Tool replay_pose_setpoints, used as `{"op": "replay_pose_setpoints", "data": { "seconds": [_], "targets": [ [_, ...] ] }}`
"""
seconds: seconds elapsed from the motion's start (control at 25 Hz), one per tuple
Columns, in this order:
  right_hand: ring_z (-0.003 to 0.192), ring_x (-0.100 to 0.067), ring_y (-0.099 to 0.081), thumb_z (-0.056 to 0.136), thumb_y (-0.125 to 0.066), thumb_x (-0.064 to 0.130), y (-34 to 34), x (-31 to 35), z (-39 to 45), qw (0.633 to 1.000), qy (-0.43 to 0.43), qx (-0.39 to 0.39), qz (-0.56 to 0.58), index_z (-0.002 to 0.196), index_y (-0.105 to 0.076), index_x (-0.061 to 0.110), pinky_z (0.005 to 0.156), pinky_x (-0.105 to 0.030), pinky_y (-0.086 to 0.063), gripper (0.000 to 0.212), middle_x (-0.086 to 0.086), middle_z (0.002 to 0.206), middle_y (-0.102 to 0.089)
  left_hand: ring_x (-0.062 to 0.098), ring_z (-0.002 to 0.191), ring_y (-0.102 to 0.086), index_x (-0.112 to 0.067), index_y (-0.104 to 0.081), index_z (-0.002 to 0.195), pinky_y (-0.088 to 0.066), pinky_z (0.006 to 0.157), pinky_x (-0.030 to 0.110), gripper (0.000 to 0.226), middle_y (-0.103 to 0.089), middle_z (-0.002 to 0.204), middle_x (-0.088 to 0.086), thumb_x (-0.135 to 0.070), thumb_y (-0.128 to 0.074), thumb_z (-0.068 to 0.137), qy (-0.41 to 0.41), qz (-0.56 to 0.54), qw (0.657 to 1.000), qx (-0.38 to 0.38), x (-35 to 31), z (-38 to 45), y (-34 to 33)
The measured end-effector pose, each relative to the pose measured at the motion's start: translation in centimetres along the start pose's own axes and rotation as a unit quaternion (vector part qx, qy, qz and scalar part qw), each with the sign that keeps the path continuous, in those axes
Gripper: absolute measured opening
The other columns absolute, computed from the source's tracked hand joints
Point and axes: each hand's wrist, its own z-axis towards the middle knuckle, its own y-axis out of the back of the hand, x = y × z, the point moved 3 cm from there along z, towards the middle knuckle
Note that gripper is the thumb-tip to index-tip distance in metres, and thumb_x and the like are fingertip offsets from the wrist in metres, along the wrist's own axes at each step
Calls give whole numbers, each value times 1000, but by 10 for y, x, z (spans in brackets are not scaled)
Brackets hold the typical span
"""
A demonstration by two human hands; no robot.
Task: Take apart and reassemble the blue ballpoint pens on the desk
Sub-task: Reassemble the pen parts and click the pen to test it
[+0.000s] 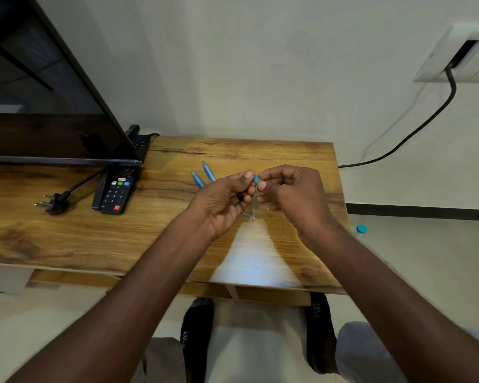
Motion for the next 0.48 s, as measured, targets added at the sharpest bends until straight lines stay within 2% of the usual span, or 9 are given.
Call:
{"op": "replay_pose_setpoints", "data": {
  "seconds": [0.24,0.32,0.4,0.48],
  "targets": [
    [74,-19,-80,88,-81,5,3,-2,1,1000,7,8,-21,93,-81,14,62,-29,-55,11,-3,79,-80,8,69,-60,-7,-71,94,-53,59,14,10,-68,74,4,-6,-64,101,22,56,998,14,-2,-3,4],
    [78,-17,-80,86,-82,3,5,-3,2,999,24,4,-44,94,-82,17,69,-29,-57,16,-2,78,-80,8,69,-60,-6,-71,97,-53,59,14,9,-68,74,3,-5,-63,101,30,63,997,22,-2,-4,4],
    [84,-15,-78,85,-81,1,5,-1,4,997,53,16,-54,105,-81,24,84,-31,-59,30,-1,80,-80,8,71,-62,-6,-70,99,-54,61,14,6,-70,74,4,-5,-64,100,40,47,998,32,-4,-5,4],
    [83,-14,-77,87,-78,-1,4,2,5,994,83,39,-52,118,-79,31,84,-26,-59,44,-4,83,-79,9,72,-64,-6,-71,96,-56,62,15,6,-71,76,5,-7,-66,99,49,7,998,37,-6,-4,4]
  ]
}}
